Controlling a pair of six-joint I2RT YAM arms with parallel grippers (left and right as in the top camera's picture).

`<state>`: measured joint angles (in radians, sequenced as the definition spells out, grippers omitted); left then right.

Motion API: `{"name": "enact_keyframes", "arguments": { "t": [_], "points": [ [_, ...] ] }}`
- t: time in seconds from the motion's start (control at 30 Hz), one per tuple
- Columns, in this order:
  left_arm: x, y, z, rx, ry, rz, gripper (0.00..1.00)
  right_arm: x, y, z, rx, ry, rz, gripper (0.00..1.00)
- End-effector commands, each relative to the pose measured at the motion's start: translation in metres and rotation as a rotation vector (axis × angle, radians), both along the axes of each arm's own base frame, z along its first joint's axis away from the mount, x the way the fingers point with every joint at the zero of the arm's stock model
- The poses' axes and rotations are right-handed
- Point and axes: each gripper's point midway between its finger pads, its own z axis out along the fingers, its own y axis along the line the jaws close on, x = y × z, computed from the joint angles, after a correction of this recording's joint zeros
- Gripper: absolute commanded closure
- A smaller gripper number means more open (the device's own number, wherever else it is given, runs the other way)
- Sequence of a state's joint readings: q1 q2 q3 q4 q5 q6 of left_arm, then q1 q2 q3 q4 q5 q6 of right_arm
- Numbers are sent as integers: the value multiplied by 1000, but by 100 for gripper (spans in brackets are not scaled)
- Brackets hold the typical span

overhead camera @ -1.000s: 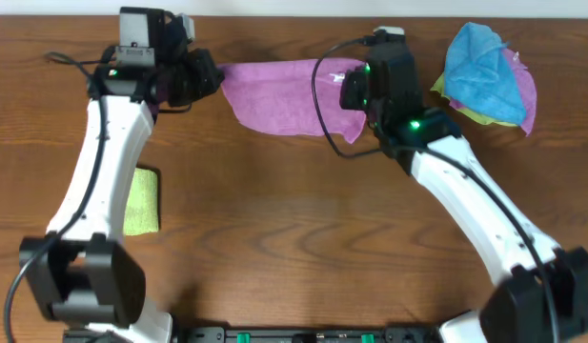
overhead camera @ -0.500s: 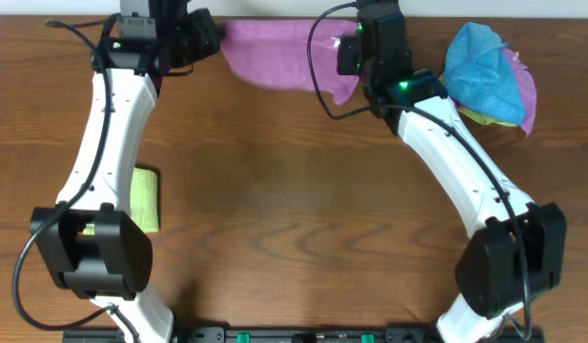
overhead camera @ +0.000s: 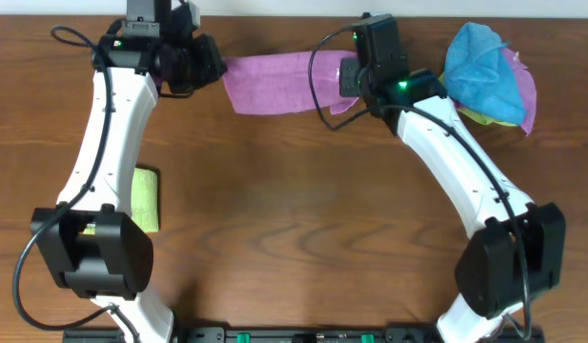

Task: Fold the cloth

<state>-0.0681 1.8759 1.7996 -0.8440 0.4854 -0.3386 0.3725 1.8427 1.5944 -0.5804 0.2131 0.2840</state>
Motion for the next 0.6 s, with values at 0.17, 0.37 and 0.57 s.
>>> {"name": "enact_keyframes", "arguments": {
  "t": [0.17,0.37,0.57],
  "points": [
    [-28,20,-20,102,128,-10,94,-18,-12,-11,-96,83,-25,99],
    [-57,24,-31,135,246,-34,94,-43,-6,-25,-119,183,-12,99],
    [-74,26,-36,143,319,-43,94,-66,5,-35,-141,261,19,99]
  ]
}}
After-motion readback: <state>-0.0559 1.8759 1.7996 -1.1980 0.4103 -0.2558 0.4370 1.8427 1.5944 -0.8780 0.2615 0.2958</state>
